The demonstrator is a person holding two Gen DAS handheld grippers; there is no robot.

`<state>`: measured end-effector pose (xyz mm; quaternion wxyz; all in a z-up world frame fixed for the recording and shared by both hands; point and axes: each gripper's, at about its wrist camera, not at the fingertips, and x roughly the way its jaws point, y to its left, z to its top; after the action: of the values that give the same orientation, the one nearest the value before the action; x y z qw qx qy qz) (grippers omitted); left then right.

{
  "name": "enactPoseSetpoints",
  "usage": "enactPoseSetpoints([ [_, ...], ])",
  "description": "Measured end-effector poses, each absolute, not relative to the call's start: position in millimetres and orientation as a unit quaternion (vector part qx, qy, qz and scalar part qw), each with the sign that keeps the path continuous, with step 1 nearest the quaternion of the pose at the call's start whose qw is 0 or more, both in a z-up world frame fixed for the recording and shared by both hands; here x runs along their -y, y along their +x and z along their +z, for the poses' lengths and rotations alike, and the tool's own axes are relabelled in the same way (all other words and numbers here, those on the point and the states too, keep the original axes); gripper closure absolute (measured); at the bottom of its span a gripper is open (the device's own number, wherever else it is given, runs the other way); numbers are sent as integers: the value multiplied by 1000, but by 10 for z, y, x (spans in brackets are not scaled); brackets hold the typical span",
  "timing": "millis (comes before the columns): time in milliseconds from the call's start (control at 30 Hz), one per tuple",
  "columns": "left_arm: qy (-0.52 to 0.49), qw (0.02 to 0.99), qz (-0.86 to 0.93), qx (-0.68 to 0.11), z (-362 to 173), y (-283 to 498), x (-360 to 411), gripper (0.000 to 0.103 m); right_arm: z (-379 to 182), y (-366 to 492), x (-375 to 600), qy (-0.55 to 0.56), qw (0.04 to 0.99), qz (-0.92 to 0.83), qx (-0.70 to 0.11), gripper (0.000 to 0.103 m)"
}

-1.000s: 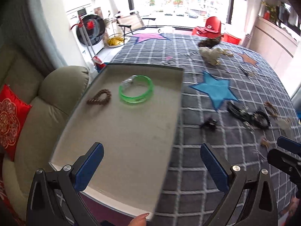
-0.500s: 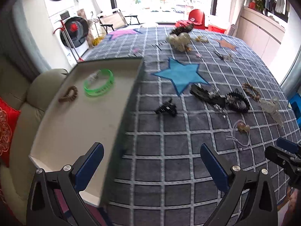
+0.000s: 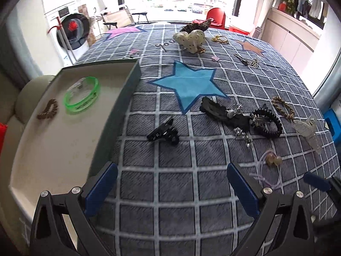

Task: Organize jewelry
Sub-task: 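Move both tools back over the remaining jewelry on the bedspread, then grasp the black hair clip with the left tool while the right tool grasps the lilac hair tie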

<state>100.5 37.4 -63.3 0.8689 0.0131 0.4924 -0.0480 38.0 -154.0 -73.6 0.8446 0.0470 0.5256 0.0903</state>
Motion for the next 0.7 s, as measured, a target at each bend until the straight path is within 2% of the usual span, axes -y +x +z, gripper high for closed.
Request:
enactPoseSetpoints([
  [200, 17, 865, -40, -500, -766, 1203, -353, 0, -845, 480, 1312, -11, 851, 85, -518, 15],
  [600, 16, 861, -35, -508, -887, 1450, -277, 0, -905, 664, 1163, -58, 867, 66, -491, 15],
  [700, 18, 863, -39, -503, -869, 1442, -260, 8, -904, 672, 1157, -56, 868, 65, -489, 15],
])
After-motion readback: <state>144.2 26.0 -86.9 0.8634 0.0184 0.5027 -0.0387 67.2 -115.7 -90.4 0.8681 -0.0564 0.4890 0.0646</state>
